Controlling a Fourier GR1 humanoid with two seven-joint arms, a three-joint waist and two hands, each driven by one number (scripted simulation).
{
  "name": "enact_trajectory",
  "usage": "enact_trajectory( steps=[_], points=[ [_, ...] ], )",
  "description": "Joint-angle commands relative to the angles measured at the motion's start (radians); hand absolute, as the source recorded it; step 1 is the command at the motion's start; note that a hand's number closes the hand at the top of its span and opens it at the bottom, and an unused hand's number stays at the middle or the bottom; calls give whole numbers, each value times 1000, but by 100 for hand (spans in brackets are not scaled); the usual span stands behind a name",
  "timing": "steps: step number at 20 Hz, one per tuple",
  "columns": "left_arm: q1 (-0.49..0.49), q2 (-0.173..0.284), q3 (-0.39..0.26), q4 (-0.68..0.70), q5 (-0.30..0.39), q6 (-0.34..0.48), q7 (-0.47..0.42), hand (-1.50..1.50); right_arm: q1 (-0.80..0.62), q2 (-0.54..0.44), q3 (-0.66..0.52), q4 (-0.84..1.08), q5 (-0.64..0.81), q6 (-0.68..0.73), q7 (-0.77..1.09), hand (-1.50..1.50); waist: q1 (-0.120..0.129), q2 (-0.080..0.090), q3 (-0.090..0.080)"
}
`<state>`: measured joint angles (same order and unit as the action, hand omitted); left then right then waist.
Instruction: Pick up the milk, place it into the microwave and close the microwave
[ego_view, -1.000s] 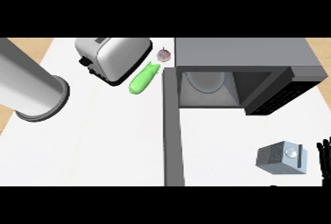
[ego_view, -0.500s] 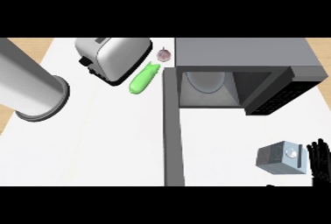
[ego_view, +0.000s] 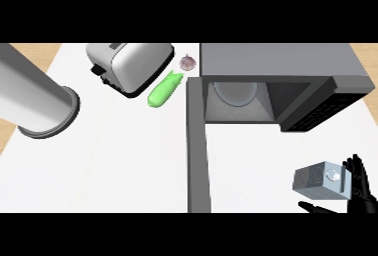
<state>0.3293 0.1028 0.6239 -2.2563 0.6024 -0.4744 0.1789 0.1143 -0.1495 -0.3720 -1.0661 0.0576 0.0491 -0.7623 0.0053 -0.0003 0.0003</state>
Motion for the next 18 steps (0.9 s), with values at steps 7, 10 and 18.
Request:
enact_trajectory(
  steps=[7, 10, 18],
  points=[
    [35, -30, 71, 36, 23, -109, -45, -150, -132, -35, 24, 246, 36, -23, -151, 150, 2, 0, 0],
    [16, -24, 46, -57, 51, -28, 39, -150, -217, -92, 9, 375, 30, 40, -228, 150, 5, 0, 1],
    [27, -48, 52, -52, 47, -49, 51, -150, -177, -34, 50, 283, 27, 13, -317, 150, -1, -1, 0]
  ],
)
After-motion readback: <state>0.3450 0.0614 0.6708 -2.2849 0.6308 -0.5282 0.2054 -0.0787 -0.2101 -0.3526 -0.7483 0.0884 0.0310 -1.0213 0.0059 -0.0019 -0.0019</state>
